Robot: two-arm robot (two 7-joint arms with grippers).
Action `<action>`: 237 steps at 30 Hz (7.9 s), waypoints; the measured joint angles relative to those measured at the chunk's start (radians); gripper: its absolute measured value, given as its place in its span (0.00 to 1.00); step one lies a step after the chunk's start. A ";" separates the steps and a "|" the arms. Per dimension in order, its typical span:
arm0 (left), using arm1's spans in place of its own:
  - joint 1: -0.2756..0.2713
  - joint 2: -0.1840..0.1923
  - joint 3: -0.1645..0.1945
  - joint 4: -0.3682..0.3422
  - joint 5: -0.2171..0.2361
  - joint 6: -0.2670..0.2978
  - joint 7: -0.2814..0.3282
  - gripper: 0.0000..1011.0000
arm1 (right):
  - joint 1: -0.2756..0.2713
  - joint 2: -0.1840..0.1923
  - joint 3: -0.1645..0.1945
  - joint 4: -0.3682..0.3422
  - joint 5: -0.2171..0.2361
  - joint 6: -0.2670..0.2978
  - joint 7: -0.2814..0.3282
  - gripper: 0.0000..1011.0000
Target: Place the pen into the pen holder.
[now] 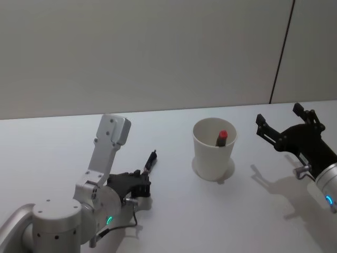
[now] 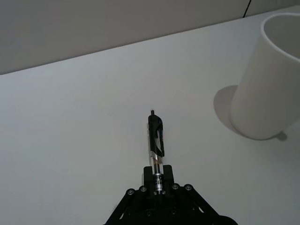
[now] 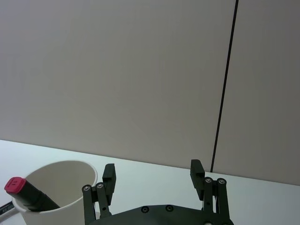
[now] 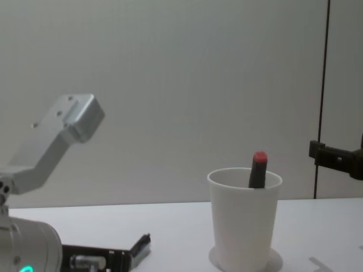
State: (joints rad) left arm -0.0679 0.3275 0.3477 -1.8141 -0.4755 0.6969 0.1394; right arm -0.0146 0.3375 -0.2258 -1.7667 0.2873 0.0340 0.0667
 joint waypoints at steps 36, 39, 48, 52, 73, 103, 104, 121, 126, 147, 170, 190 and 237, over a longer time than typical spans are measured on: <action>0.050 0.056 -0.135 -0.084 -0.220 -0.497 -0.068 0.12 | 0.000 0.000 0.000 0.000 0.000 0.000 0.000 0.99; 0.046 0.059 -0.142 -0.085 -0.243 -0.519 -0.101 0.12 | 0.000 0.000 0.000 0.000 0.000 0.000 0.000 0.99; 0.022 0.056 -0.149 -0.074 -0.307 -0.544 -0.214 0.12 | 0.000 0.000 0.000 0.000 0.000 0.000 0.000 0.99; 0.007 0.051 -0.148 -0.064 -0.328 -0.539 -0.258 0.12 | 0.000 0.000 0.000 0.000 0.000 0.000 0.000 0.99; -0.105 -0.014 -0.088 0.051 -0.349 -0.420 -0.512 0.12 | 0.000 0.000 0.000 0.000 0.000 0.000 0.000 0.99; -0.165 -0.052 -0.025 0.134 -0.188 -0.470 -0.567 0.12 | 0.000 0.000 0.000 0.000 0.000 0.000 0.000 0.99; -0.165 -0.052 -0.024 0.134 -0.188 -0.472 -0.566 0.12 | 0.000 0.000 0.000 0.000 0.000 0.000 0.000 0.99; -0.162 -0.049 -0.021 0.130 -0.191 -0.496 -0.554 0.12 | 0.000 0.000 0.000 0.000 0.000 0.000 0.000 0.99; -0.162 -0.049 -0.020 0.129 -0.192 -0.499 -0.553 0.12 | 0.000 0.000 0.001 0.000 0.003 0.000 0.002 0.99; -0.161 -0.048 -0.019 0.128 -0.194 -0.503 -0.550 0.12 | -0.007 0.014 0.030 -0.038 0.231 0.016 0.128 0.99; -0.161 -0.048 -0.019 0.128 -0.194 -0.504 -0.551 0.12 | 0.044 0.002 0.065 -0.053 0.614 0.123 0.231 0.99; -0.161 -0.048 -0.019 0.128 -0.193 -0.504 -0.551 0.12 | 0.190 -0.063 0.043 0.060 0.802 0.281 0.267 0.99; -0.161 -0.048 -0.020 0.128 -0.194 -0.504 -0.550 0.12 | 0.320 -0.135 -0.054 0.215 0.771 0.341 0.340 0.99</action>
State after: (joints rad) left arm -0.2286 0.2791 0.3281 -1.6863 -0.6691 0.1933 -0.4110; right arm 0.3055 0.2020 -0.2794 -1.5522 1.0584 0.3750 0.4065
